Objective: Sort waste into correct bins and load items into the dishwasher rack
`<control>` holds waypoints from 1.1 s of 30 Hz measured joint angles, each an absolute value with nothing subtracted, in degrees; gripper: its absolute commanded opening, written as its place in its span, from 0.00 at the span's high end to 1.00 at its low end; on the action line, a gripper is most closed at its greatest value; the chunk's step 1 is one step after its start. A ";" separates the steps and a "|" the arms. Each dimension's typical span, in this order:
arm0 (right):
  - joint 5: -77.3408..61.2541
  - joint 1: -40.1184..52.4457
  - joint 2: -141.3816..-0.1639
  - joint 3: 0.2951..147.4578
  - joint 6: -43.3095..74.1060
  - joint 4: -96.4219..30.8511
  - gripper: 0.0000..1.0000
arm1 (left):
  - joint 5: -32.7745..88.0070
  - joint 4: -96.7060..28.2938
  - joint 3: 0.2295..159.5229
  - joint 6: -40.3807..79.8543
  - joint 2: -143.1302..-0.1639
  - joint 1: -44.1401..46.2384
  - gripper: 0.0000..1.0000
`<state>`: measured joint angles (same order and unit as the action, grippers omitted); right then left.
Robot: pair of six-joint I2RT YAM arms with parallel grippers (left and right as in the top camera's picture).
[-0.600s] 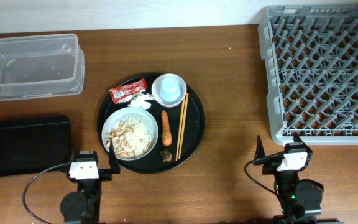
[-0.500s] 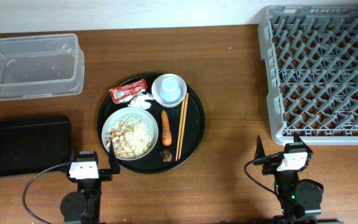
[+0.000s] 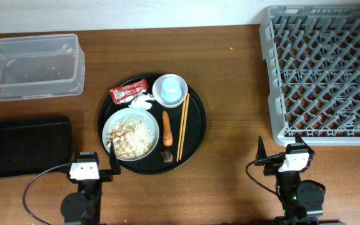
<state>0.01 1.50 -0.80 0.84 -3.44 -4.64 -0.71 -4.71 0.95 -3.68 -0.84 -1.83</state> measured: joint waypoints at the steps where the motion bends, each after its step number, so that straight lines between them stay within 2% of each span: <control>1: 0.01 1.50 -0.80 0.84 -3.44 -4.64 0.02 | -0.71 -4.71 0.95 -3.68 -0.84 -1.83 0.01; 28: 0.01 1.50 -0.80 0.84 -3.49 -4.64 0.02 | -0.16 -4.08 0.95 -3.60 -0.84 -1.85 0.01; 33: 0.01 1.50 -0.78 0.84 -3.44 -4.64 0.02 | 16.99 -2.09 0.93 1.80 -0.84 -1.89 0.01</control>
